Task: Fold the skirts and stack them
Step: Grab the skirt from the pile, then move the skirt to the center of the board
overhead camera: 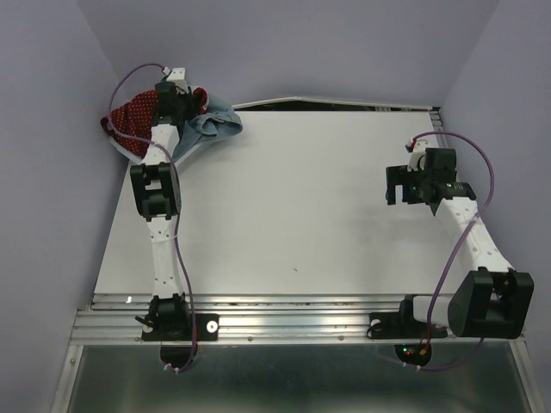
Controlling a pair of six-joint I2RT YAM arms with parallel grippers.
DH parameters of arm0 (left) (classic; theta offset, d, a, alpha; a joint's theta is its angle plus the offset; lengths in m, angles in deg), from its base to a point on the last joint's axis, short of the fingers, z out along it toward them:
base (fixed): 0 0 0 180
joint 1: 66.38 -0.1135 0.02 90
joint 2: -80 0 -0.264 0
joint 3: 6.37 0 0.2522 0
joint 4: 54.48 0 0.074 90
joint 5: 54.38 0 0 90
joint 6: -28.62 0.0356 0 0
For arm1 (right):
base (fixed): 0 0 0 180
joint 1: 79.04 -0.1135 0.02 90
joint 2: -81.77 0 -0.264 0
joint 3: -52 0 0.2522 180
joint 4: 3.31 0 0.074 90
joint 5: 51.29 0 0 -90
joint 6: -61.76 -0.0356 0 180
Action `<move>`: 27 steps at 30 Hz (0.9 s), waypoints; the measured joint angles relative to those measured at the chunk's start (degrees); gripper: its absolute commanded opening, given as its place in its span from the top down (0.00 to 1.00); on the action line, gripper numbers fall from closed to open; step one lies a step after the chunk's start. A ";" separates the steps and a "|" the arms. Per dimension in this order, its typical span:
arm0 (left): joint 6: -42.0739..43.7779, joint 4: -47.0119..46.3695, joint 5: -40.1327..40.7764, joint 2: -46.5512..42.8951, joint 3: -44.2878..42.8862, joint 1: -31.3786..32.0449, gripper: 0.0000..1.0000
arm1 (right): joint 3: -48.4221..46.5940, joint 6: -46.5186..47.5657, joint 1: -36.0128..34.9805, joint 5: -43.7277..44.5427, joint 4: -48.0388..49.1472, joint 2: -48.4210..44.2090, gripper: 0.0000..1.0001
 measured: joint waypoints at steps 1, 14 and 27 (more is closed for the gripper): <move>0.04 -0.33 0.17 0.00 -0.13 0.02 0.91 | 0.00 0.00 0.00 0.22 -0.07 0.00 0.00; 0.63 1.79 -2.95 -14.73 0.76 -0.59 1.00 | 0.00 0.00 0.00 -0.09 -0.61 -2.05 0.00; 8.31 10.14 -9.84 -45.90 1.73 1.66 1.00 | -0.87 0.13 0.00 -8.17 -0.72 -5.73 0.00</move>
